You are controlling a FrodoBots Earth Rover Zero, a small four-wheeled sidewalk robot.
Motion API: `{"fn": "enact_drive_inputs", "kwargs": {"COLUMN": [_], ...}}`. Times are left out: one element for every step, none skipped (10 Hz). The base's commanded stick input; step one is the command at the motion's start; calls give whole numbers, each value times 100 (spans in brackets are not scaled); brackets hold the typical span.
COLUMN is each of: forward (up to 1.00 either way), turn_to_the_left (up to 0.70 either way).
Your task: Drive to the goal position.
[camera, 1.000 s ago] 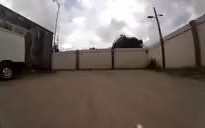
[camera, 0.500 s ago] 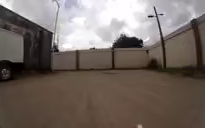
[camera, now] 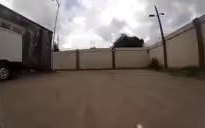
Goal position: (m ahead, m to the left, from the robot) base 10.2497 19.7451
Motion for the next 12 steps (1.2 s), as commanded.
{"fn": "enact_drive_inputs", "kwargs": {"forward": [30, 30, 30, 30, 30, 30, 30, 30, 30, 30, 30, 30], "turn_to_the_left": [0, 0, 0, 0, 0, 0, 0, 0, 0, 0, 0, 0]}}
